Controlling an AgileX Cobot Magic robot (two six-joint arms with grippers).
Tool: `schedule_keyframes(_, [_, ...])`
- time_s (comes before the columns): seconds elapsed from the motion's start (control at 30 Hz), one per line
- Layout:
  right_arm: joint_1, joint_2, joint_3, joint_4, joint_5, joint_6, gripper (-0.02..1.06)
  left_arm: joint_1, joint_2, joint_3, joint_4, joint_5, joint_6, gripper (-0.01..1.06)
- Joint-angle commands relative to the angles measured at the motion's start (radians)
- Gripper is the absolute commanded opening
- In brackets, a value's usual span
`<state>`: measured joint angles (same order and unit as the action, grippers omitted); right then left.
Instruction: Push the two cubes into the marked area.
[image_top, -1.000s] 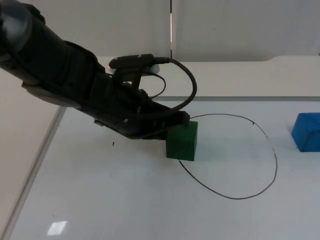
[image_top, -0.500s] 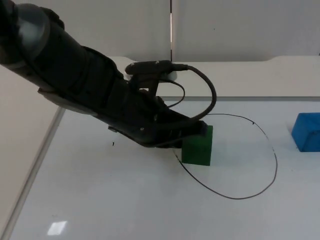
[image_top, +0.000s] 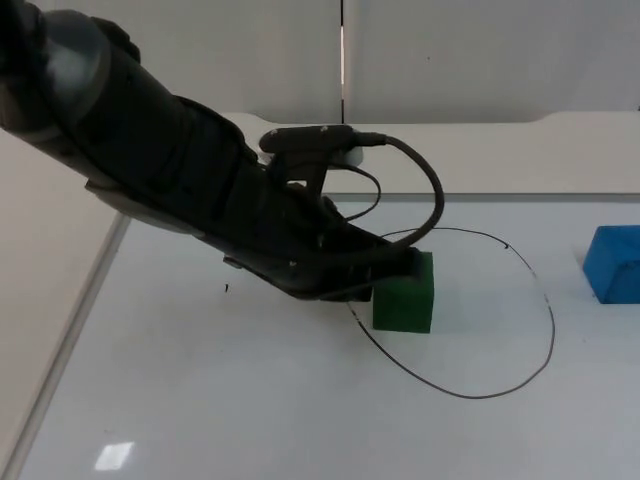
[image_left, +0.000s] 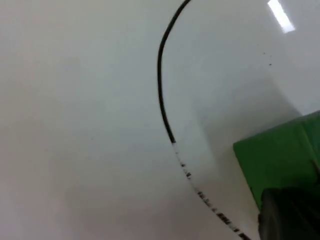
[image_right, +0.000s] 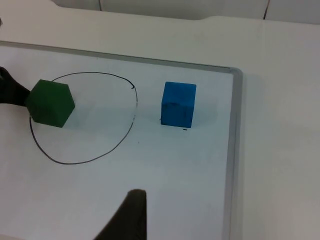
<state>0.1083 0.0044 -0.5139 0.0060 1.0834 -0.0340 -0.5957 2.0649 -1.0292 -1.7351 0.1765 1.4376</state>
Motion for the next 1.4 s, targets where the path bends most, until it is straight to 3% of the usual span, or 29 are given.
schedule_keyframes(0.0, [-0.005,-0.004,0.000,0.000,-0.005,-0.003,1.05,-0.016,-0.001,-0.005,-0.009,0.002,-0.010,0.00])
schedule_keyframes(0.6, [-0.005,-0.004,0.000,0.000,-0.005,-0.003,1.05,-0.019,-0.001,-0.005,0.008,-0.043,-0.010,0.00])
schedule_keyframes(0.97, [-0.005,-0.004,0.000,0.000,-0.005,-0.003,1.05,-0.019,-0.091,-0.005,0.116,-0.163,-0.010,0.00])
schedule_keyframes(1.27, [-0.005,-0.004,0.000,0.000,-0.005,-0.003,1.05,-0.015,-0.244,-0.005,0.185,-0.163,-0.010,0.00])
schedule_keyframes(1.37, [-0.005,-0.004,0.000,0.000,-0.005,-0.003,1.05,0.013,-0.302,-0.003,0.204,-0.127,-0.010,0.00])
